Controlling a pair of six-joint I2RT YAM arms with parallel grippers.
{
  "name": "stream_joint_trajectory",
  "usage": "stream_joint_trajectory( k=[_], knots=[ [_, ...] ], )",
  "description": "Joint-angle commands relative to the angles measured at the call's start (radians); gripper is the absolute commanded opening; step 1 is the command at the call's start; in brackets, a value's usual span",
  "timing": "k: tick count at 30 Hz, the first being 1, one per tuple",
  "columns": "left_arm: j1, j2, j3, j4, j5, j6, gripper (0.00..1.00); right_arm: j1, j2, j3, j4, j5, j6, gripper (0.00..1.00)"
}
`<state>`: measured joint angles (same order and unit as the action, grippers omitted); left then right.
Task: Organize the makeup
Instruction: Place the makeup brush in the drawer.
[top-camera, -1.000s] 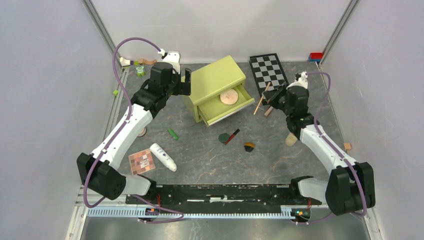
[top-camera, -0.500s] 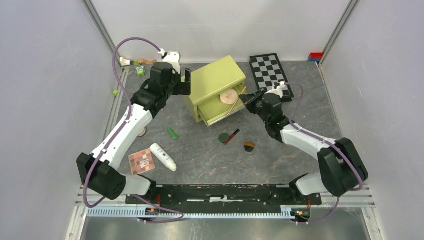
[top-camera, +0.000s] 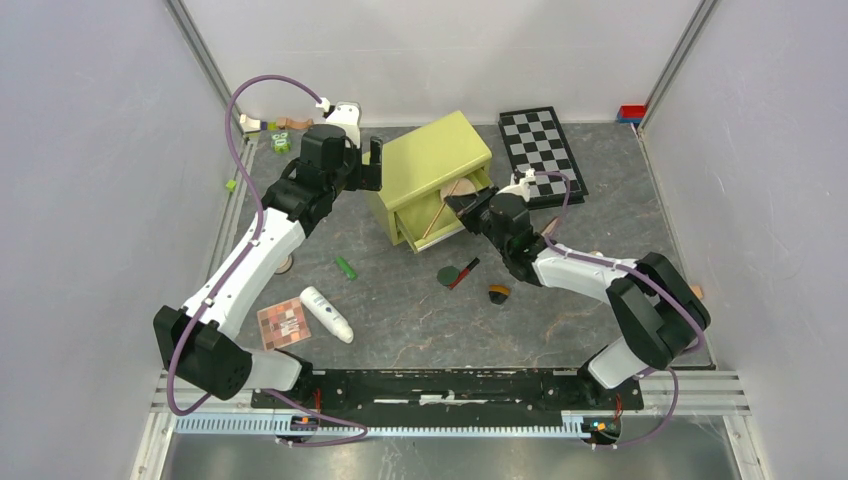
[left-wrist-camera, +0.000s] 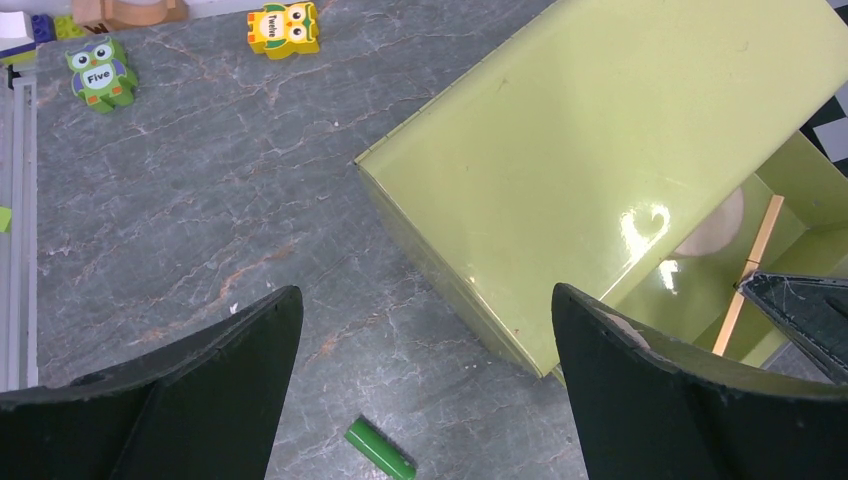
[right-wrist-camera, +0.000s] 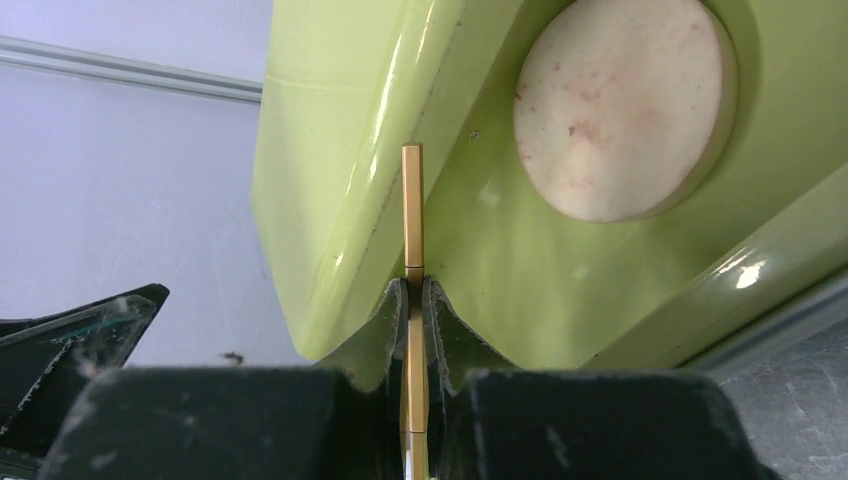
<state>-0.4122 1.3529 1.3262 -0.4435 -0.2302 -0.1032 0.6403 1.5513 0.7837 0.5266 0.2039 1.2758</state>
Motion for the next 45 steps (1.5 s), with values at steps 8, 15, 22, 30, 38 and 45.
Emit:
stream_joint_trajectory(
  k=[8, 15, 22, 30, 38, 45],
  knots=[
    [-0.003, -0.033, 0.024, 0.011, 0.005, 0.046, 1.00, 0.012, 0.017, 0.071, 0.019, 0.078, -0.002, 0.31],
    [-0.003, -0.032, 0.023, 0.011, 0.003, 0.046, 1.00, 0.012, -0.004, 0.071, -0.005, 0.064, -0.047, 0.36],
    [-0.003, -0.033, 0.023, 0.011, 0.004, 0.046, 1.00, 0.012, -0.108, 0.042, -0.057, 0.132, -0.192, 0.36],
    [-0.003, -0.032, 0.023, 0.011, 0.006, 0.046, 1.00, 0.010, -0.217, 0.122, -0.286, 0.141, -0.636, 0.36],
    [-0.003, -0.031, 0.024, 0.009, 0.006, 0.046, 1.00, 0.010, -0.369, 0.068, -0.499, 0.200, -0.827, 0.57],
    [-0.003, -0.030, 0.025, 0.006, 0.006, 0.046, 1.00, 0.010, -0.424, -0.072, -0.537, 0.060, -0.724, 0.47]
  ],
)
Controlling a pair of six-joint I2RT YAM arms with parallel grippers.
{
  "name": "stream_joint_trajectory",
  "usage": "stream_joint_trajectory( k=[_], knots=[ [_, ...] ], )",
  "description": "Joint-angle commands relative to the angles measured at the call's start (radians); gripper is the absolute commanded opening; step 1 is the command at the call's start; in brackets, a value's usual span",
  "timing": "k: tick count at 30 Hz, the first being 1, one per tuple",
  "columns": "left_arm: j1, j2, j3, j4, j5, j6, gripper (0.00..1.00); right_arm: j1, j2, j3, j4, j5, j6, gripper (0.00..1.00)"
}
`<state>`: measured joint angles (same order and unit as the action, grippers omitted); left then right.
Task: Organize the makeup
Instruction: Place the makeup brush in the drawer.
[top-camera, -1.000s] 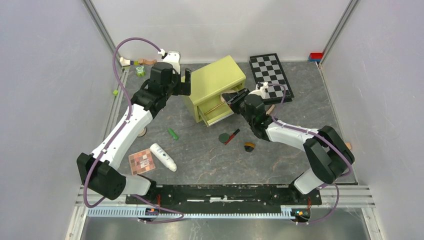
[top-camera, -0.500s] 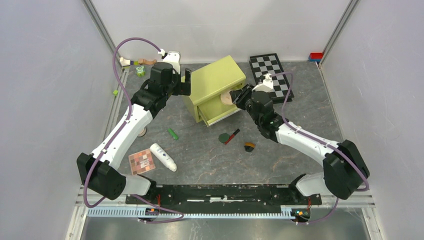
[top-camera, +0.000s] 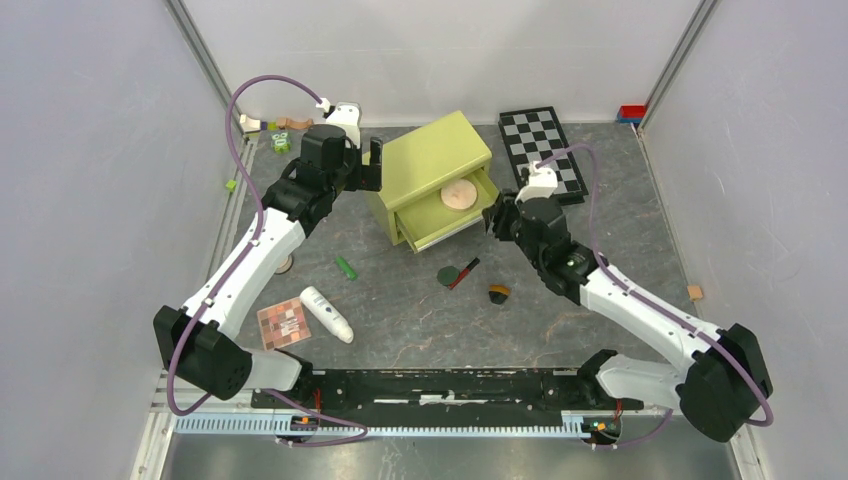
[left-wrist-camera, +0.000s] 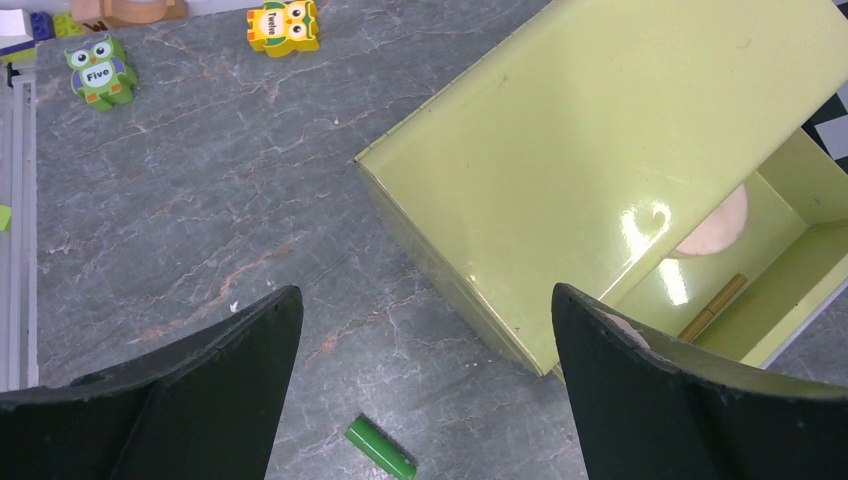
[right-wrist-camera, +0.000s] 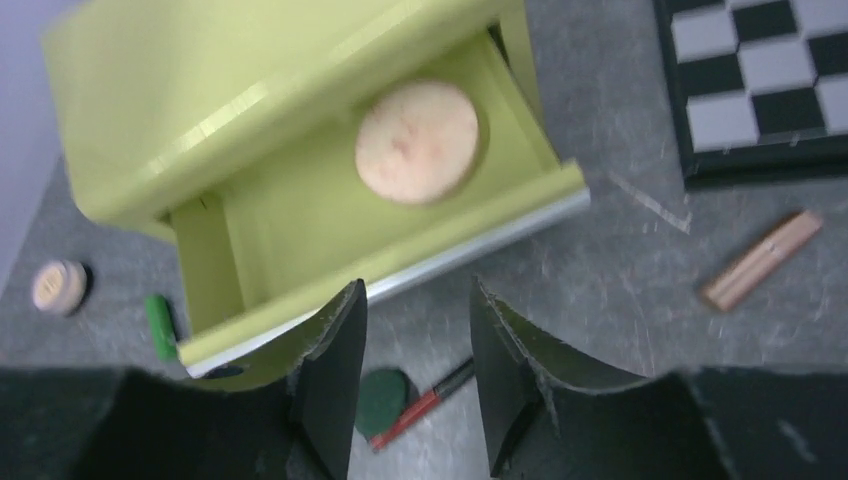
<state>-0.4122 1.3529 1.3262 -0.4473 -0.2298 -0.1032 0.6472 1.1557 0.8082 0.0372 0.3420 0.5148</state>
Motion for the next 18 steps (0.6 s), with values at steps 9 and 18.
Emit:
stream_joint_trajectory(
  k=[9, 18],
  knots=[
    [-0.003, -0.031, 0.028, 0.008, 0.008, 0.045, 1.00, 0.054, 0.004, -0.305, 0.192, -0.192, 0.199, 0.40],
    [-0.002, -0.036, 0.029, 0.007, 0.009, 0.046, 1.00, 0.078, 0.120, -0.387, 0.398, -0.261, 0.324, 0.42]
  ],
)
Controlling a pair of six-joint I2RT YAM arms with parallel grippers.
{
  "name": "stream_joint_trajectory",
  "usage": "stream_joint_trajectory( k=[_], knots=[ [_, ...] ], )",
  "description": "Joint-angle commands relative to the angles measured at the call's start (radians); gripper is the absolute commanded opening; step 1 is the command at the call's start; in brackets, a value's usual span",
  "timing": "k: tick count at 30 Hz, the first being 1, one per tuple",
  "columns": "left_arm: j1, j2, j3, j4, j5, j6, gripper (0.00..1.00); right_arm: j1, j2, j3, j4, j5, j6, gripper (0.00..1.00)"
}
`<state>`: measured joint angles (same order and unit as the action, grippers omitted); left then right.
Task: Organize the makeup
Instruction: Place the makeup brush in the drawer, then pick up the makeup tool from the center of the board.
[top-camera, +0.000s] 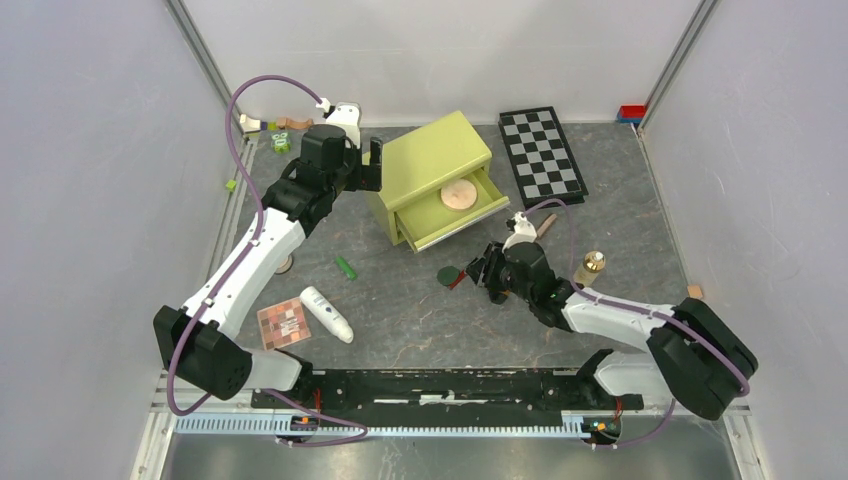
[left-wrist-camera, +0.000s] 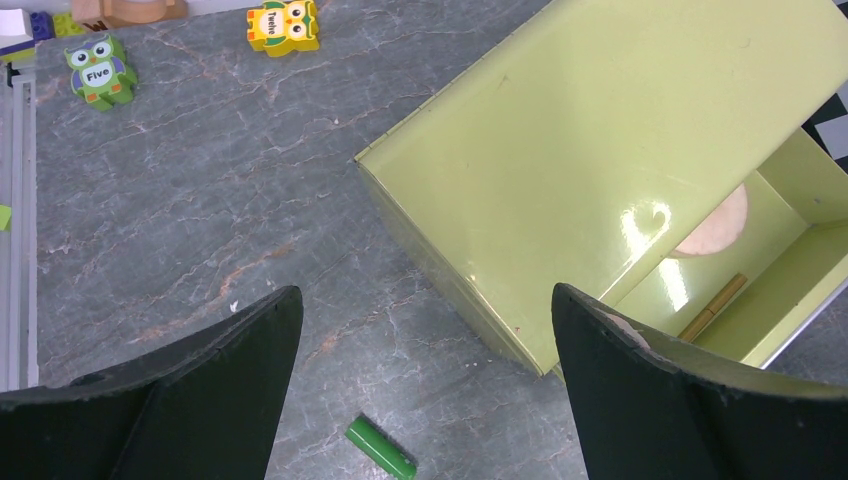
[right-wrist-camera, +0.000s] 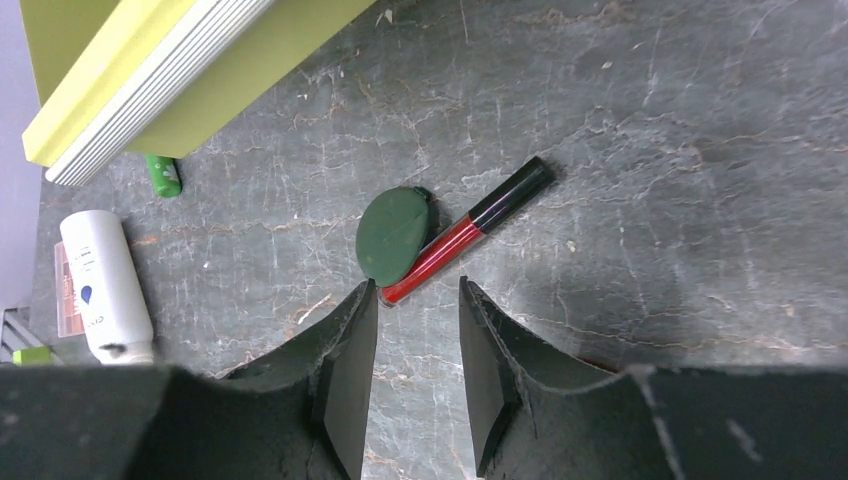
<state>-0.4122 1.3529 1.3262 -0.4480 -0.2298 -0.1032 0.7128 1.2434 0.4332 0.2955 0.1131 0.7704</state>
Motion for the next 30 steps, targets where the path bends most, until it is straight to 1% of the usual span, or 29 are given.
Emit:
stream_joint_trajectory(
  k=[1, 19, 30],
  knots=[
    [-0.003, -0.037, 0.028, 0.008, 0.010, 0.045, 1.00, 0.015, 0.045, -0.011, 0.152, -0.035, 0.069, 0.42],
    [-0.003, -0.033, 0.029, 0.008, 0.015, 0.045, 1.00, 0.022, 0.205, 0.037, 0.276, -0.059, -0.062, 0.41],
    [-0.002, -0.032, 0.028, 0.008, 0.017, 0.045, 1.00, 0.021, 0.261, 0.076, 0.274, -0.058, -0.094, 0.41]
  ],
)
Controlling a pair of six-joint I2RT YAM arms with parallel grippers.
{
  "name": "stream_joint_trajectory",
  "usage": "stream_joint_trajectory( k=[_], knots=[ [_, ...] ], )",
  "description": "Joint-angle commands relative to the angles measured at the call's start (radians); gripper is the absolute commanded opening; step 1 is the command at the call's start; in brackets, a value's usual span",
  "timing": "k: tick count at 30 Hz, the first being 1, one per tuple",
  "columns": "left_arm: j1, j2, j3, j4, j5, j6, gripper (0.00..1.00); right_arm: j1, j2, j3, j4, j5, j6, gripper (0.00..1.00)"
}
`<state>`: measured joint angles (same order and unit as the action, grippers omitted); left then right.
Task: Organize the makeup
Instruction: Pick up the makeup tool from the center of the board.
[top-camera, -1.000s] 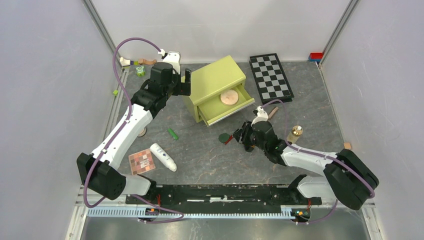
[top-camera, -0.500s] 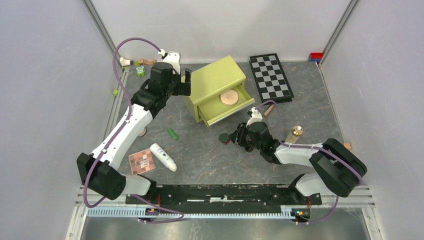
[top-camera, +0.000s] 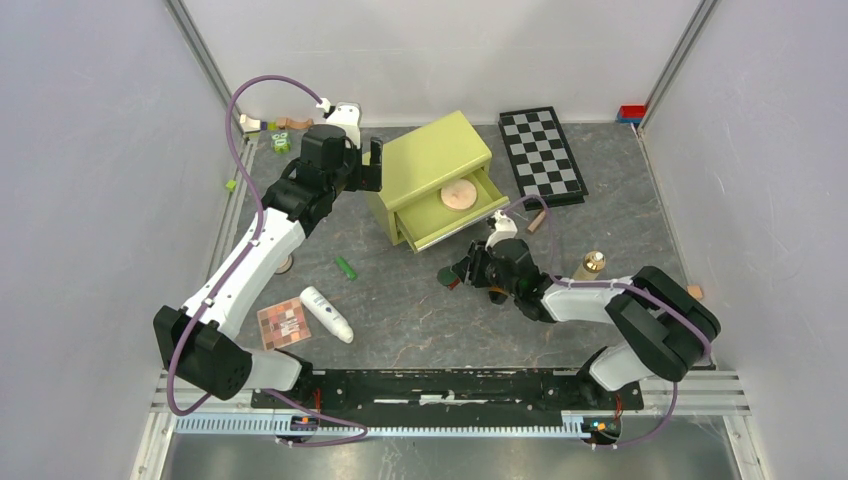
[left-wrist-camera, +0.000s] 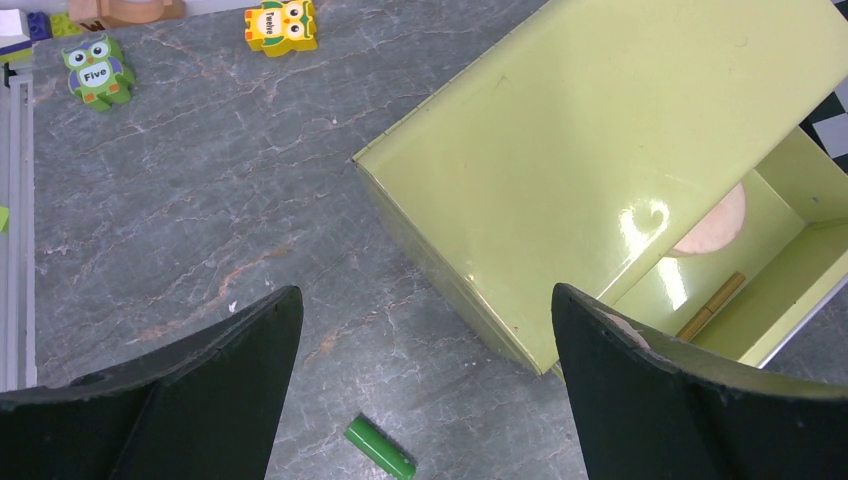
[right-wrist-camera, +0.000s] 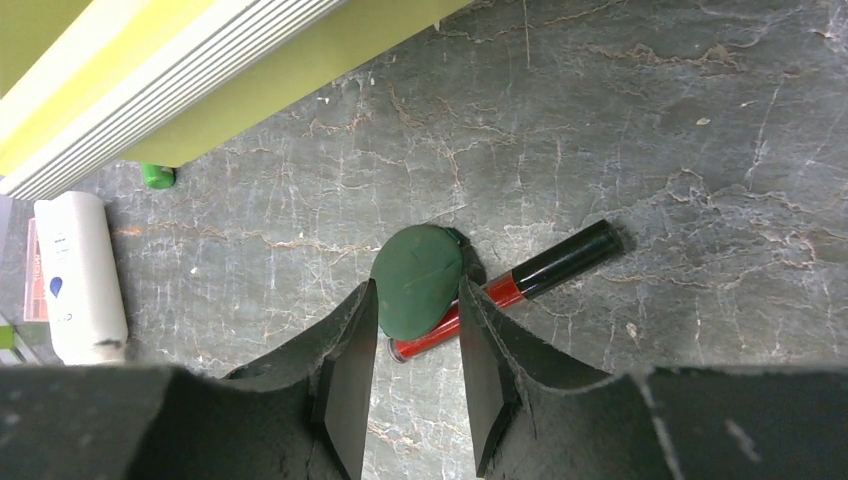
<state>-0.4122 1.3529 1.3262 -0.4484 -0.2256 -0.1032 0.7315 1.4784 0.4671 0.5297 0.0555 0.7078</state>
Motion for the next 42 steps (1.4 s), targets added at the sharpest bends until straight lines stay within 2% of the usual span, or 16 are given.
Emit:
stream_joint_trajectory(
  k=[1, 23, 37, 39, 42],
  knots=[
    [-0.002, -0.032, 0.028, 0.008, 0.013, 0.045, 1.00, 0.003, 0.033, 0.045, 0.041, -0.002, -0.035, 0.41],
    [-0.002, -0.024, 0.029, 0.007, 0.016, 0.046, 1.00, 0.021, 0.138, 0.125, -0.036, 0.033, -0.115, 0.41],
    [-0.003, -0.025, 0.028, 0.007, 0.016, 0.048, 1.00, 0.084, 0.129, 0.115, -0.094, 0.046, -0.128, 0.41],
    [-0.003, -0.026, 0.029, 0.006, 0.017, 0.047, 1.00, 0.088, 0.125, 0.103, -0.094, 0.050, -0.125, 0.38],
    [-0.003, -0.024, 0.029, 0.007, 0.018, 0.046, 1.00, 0.089, 0.115, 0.087, -0.091, 0.057, -0.114, 0.27]
  ],
)
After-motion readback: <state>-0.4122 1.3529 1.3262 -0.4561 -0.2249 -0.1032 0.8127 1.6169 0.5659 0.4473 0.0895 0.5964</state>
